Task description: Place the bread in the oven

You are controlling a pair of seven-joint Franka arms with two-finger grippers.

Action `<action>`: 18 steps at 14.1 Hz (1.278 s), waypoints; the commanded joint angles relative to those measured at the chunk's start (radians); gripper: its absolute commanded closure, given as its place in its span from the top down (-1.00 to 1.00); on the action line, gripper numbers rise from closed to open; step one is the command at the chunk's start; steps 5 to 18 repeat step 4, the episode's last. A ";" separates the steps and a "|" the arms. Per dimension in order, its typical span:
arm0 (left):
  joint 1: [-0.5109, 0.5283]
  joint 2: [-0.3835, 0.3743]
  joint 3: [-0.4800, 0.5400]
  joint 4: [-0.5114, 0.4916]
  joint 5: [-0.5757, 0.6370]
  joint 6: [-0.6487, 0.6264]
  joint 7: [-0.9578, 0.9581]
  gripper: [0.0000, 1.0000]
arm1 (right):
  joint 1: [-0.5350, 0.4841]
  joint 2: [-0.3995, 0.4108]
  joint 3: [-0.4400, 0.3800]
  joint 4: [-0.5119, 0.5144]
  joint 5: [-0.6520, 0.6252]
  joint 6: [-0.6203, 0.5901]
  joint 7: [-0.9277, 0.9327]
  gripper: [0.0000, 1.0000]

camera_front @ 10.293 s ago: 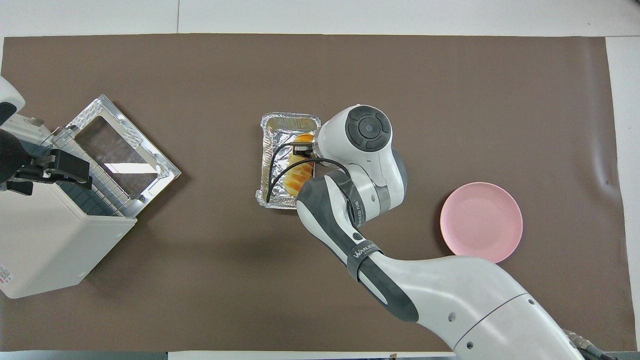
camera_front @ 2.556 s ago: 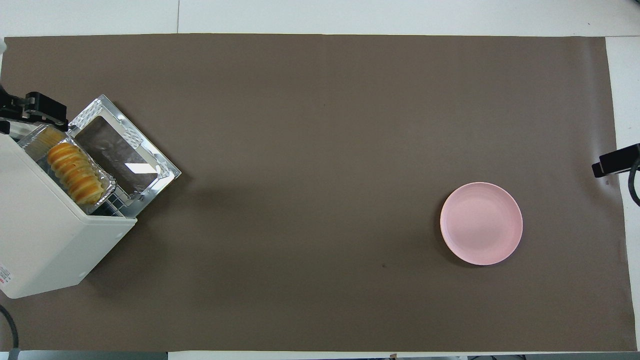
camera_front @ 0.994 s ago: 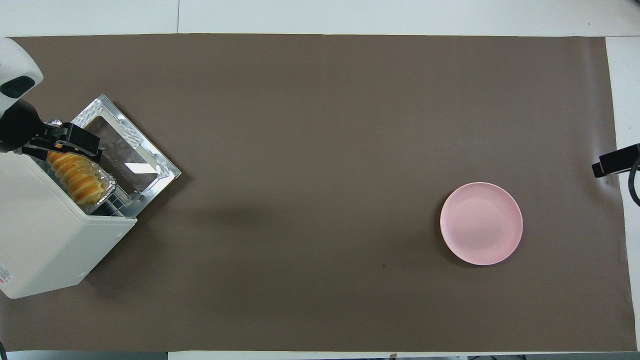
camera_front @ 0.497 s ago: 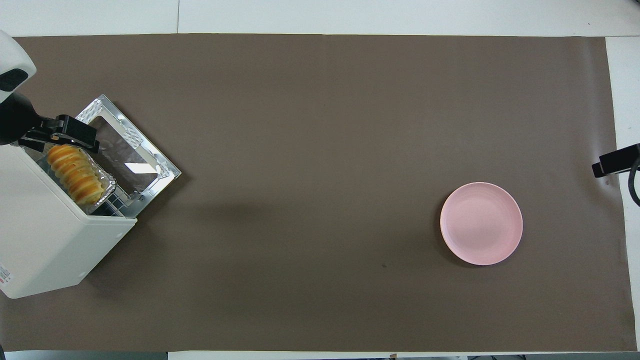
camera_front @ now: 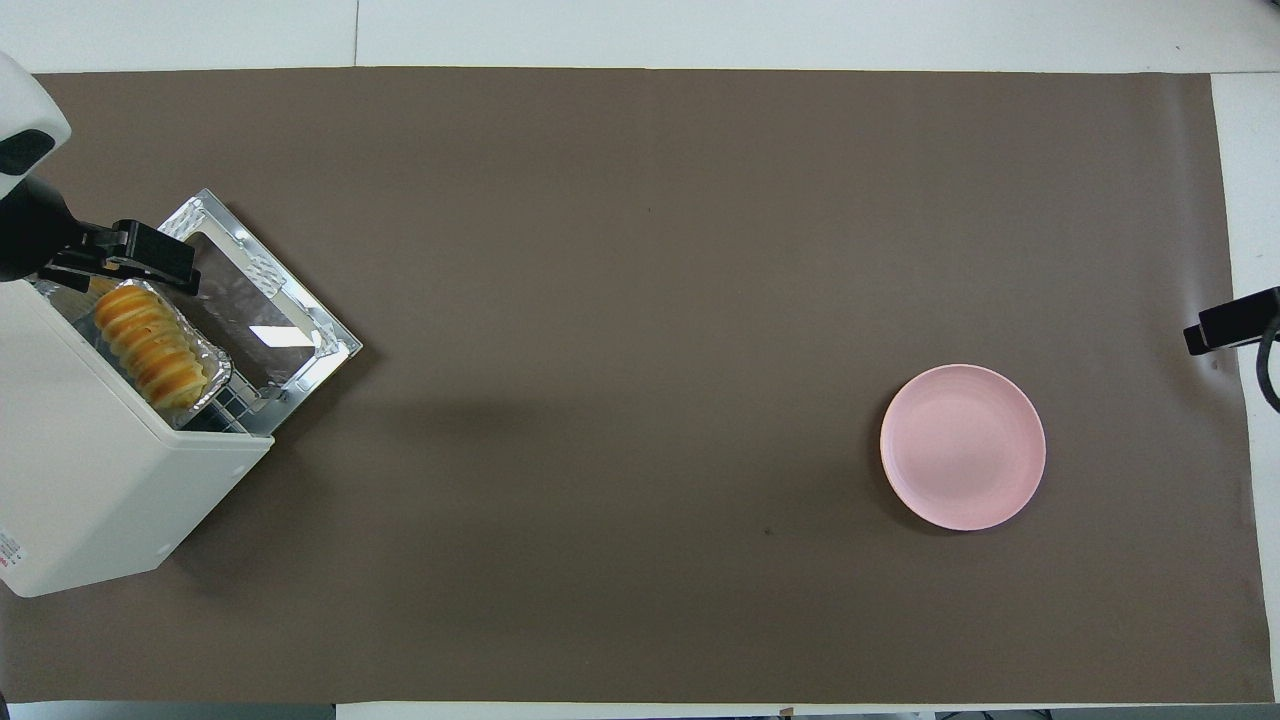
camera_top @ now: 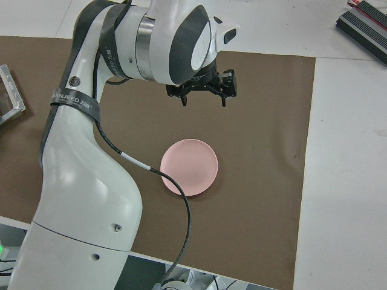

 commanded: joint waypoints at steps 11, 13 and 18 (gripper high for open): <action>0.009 -0.003 -0.013 0.008 0.009 0.009 -0.013 1.00 | -0.006 -0.014 0.005 -0.011 -0.009 -0.004 -0.013 1.00; 0.009 -0.003 -0.013 0.008 0.009 0.009 -0.013 1.00 | -0.006 -0.014 0.005 -0.011 -0.009 -0.004 -0.013 1.00; 0.009 -0.003 -0.013 0.008 0.009 0.009 -0.013 1.00 | -0.006 -0.014 0.005 -0.011 -0.009 -0.004 -0.013 1.00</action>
